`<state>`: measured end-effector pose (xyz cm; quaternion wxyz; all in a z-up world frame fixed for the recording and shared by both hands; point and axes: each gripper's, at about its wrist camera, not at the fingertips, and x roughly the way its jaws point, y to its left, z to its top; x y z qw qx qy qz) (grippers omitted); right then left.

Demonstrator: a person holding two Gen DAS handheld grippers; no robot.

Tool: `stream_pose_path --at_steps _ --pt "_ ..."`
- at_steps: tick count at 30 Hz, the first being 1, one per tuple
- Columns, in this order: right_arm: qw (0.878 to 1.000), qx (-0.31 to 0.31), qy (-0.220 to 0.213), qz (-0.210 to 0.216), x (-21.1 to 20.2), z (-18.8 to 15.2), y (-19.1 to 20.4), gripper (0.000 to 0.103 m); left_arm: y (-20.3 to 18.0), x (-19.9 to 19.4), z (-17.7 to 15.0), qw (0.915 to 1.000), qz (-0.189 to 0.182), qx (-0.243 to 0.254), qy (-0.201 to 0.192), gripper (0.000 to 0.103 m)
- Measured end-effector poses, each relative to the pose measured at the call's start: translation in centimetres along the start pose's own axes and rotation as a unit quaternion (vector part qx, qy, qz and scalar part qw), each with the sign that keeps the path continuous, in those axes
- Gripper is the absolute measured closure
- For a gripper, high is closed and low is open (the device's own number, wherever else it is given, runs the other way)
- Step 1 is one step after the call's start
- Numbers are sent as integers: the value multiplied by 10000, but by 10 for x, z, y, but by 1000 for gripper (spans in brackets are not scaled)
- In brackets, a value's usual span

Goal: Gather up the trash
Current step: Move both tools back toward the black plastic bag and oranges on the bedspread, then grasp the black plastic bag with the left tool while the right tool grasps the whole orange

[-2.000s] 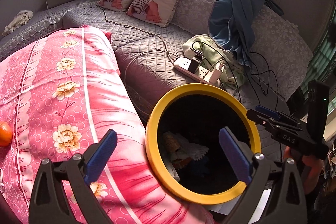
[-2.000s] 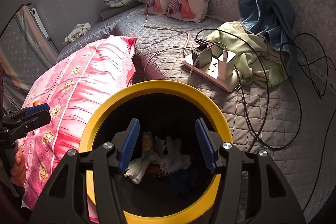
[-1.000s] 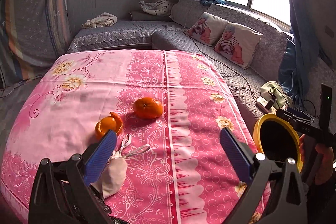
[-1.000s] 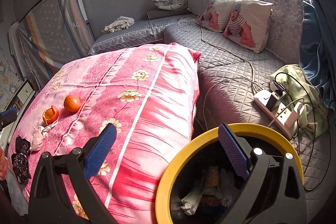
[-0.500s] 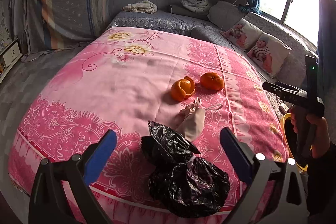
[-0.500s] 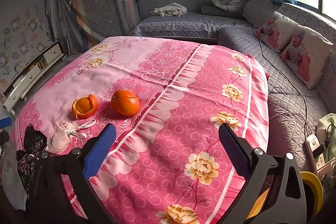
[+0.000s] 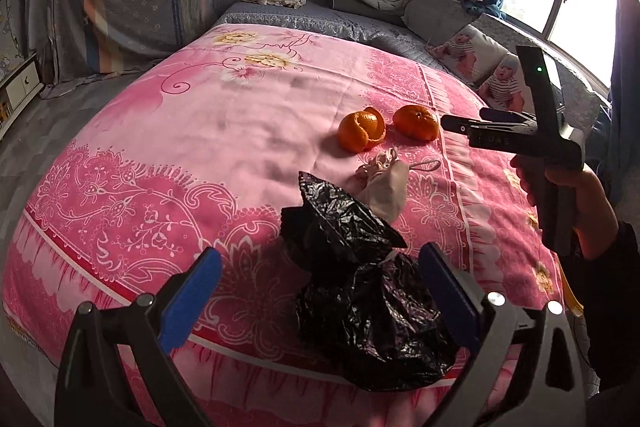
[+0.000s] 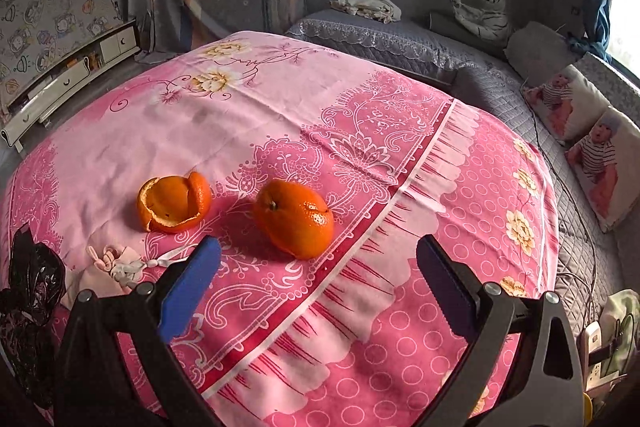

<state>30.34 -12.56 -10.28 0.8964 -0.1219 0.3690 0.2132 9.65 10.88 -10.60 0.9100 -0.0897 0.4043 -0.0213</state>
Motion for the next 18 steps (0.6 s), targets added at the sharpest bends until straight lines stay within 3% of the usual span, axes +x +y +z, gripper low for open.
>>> stream_pose_path --at_steps 10,18 --pt "9995 -127 256 -155 45 14 7 9 1 32 -2 9982 -394 -152 432 8" --pt "9989 152 451 0 67 18 -5 10 -10 47 -2 9983 -296 57 494 8"
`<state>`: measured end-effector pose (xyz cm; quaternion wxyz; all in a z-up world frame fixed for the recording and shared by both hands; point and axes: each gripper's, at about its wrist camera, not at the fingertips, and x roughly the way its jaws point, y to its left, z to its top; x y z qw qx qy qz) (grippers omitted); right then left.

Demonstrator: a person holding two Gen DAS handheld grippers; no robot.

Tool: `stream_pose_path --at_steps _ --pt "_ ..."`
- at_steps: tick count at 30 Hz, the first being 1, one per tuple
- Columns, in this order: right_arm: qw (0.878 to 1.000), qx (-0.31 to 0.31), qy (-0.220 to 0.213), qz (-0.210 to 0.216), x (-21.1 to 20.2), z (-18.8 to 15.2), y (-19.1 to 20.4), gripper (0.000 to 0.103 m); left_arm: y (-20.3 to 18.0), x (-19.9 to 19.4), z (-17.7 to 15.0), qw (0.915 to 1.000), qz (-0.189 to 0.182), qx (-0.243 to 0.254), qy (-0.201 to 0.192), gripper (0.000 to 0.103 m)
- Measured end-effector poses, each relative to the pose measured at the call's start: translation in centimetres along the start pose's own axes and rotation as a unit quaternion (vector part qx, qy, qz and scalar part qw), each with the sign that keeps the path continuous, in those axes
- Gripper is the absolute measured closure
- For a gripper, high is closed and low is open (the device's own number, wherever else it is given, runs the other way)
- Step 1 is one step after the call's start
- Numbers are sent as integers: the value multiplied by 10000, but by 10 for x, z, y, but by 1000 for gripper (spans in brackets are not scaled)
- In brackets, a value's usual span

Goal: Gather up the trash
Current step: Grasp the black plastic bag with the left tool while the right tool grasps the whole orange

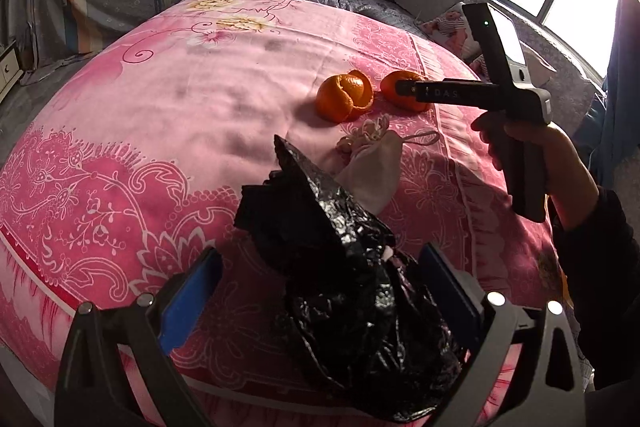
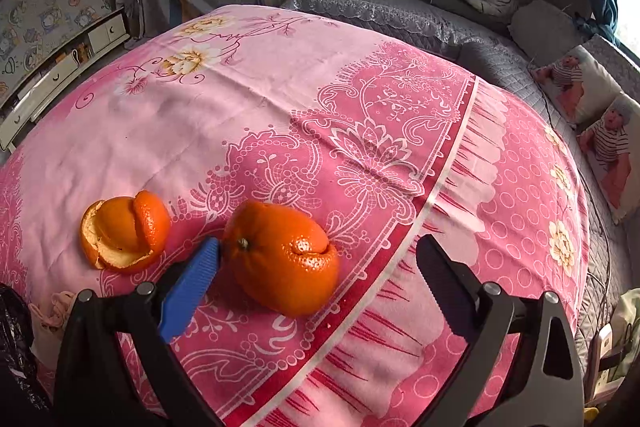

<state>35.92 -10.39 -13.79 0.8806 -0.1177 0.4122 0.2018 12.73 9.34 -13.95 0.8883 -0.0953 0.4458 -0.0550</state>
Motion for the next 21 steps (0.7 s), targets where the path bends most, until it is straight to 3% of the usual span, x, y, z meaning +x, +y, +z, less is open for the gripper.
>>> stream_pose_path --at_steps 2,6,13,21 --pt "10000 0 33 10 3 1 1 10 -2 3 -1 10000 28 46 15 9" --pt "9999 31 101 63 8 2 3 17 -2 9 -2 9999 -108 27 98 27" --pt "9995 -152 267 -10 19 2 17 56 -12 1 -6 9996 -129 241 -78 54" --pt "9997 -14 248 -36 12 2 12 65 -15 -12 -6 9990 -291 279 -205 64"
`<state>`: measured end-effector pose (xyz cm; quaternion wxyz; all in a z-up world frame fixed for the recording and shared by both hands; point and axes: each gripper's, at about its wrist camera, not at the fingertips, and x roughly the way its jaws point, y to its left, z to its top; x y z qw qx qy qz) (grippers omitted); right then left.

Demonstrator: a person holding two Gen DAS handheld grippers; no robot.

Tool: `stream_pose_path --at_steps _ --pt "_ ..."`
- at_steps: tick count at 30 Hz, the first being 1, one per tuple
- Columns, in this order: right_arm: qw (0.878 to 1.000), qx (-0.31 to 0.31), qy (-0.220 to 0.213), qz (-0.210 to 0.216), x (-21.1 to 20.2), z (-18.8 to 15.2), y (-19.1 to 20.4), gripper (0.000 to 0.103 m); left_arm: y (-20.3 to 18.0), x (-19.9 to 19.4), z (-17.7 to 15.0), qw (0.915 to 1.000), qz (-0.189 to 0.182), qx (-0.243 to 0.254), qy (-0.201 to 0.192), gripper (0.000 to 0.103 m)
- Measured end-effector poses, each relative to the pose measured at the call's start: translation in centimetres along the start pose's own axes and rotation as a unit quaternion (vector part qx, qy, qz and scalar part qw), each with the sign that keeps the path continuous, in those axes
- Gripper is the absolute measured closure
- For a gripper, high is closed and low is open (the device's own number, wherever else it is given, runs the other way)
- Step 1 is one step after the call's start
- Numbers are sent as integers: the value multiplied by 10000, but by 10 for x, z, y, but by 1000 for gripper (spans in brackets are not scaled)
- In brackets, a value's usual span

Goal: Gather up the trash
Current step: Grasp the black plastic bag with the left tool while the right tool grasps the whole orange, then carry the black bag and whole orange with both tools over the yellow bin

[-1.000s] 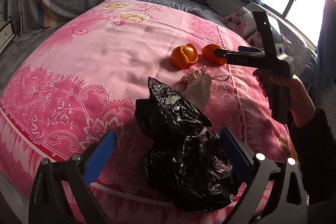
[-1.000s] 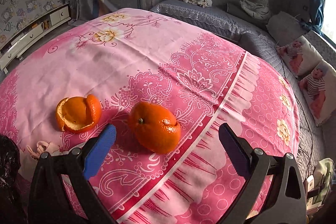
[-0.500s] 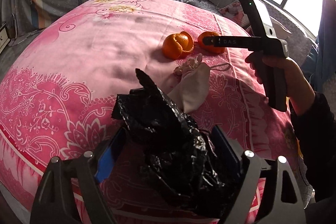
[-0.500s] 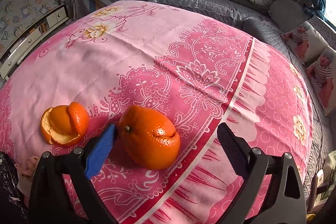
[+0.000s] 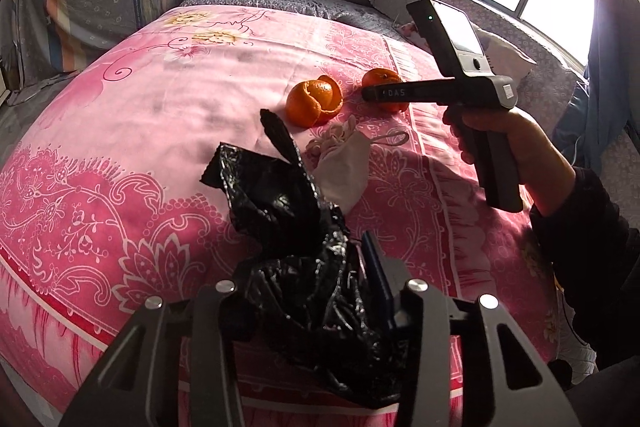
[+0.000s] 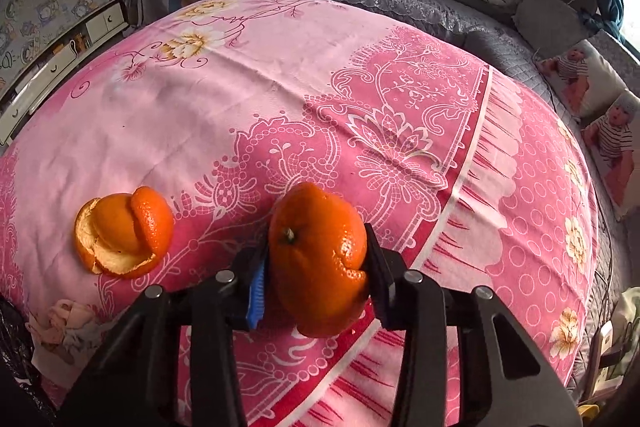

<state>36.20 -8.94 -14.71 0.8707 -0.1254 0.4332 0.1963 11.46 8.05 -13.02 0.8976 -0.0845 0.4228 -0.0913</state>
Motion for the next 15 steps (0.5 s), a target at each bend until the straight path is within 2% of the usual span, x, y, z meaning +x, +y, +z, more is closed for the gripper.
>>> stream_pose_path --at_steps 15 --pt "9985 351 -375 168 -55 -6 -20 66 -17 -29 3 9993 -161 146 -291 65"
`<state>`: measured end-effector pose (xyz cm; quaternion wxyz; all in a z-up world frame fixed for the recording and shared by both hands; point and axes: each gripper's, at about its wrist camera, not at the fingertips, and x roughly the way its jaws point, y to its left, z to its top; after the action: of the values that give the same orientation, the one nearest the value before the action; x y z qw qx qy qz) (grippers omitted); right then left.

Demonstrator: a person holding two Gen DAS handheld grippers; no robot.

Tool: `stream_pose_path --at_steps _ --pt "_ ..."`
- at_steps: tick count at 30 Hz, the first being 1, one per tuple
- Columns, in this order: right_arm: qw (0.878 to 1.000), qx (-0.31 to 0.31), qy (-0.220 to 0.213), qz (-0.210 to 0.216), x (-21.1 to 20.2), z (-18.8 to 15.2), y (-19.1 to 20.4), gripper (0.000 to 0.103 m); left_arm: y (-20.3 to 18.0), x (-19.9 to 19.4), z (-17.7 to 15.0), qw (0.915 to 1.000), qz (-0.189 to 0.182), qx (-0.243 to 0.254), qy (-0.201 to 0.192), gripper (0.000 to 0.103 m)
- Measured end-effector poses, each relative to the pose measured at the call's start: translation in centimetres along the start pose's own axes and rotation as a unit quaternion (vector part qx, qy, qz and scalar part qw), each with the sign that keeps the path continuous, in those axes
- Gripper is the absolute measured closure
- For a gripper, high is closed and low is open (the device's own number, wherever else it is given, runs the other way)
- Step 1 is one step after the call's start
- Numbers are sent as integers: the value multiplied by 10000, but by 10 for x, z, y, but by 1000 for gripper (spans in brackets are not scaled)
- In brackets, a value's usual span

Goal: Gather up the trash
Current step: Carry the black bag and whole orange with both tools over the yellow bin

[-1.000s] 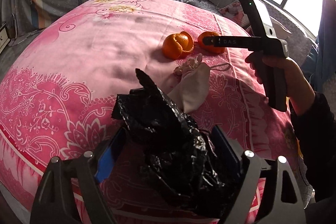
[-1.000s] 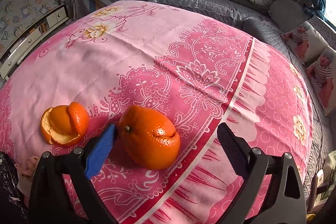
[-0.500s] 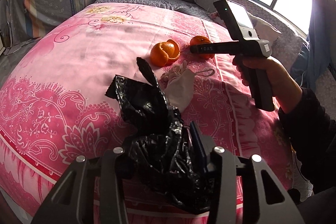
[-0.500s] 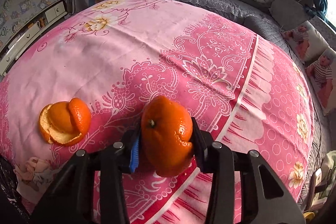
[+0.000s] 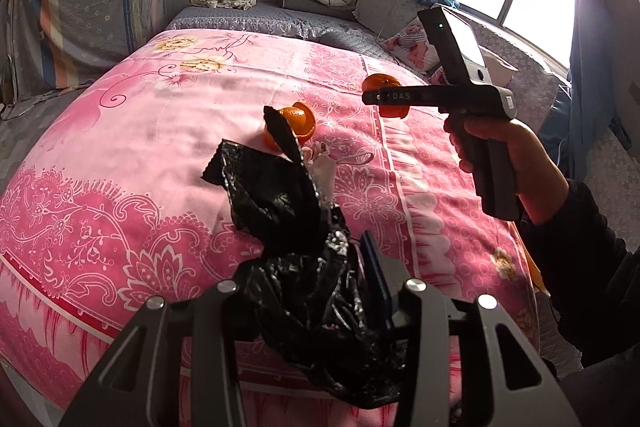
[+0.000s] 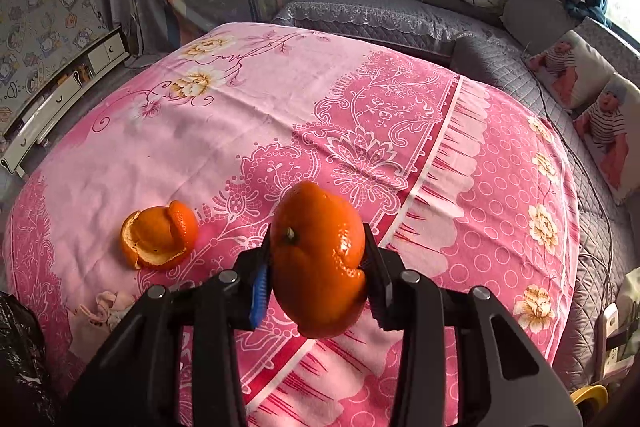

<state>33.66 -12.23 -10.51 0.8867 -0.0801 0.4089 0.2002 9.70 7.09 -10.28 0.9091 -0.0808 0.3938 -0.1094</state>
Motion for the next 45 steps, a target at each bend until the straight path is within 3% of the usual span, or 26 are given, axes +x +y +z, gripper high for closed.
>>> stream_pose_path --at_steps 10,24,36,45 --pt "9993 260 -265 22 -49 -12 -24 66 -21 -8 17 9996 -32 257 -132 65" --pt "9945 767 -655 -269 -123 -50 -93 66 -99 0 48 9920 -572 1112 -163 65" --pt "9810 1465 -971 -821 -187 -101 -166 65 -179 13 66 9769 -1098 1816 -252 64" --pt "9658 2017 -1079 -1218 -224 -146 -212 65 -242 28 65 9604 -1531 2317 -206 64"
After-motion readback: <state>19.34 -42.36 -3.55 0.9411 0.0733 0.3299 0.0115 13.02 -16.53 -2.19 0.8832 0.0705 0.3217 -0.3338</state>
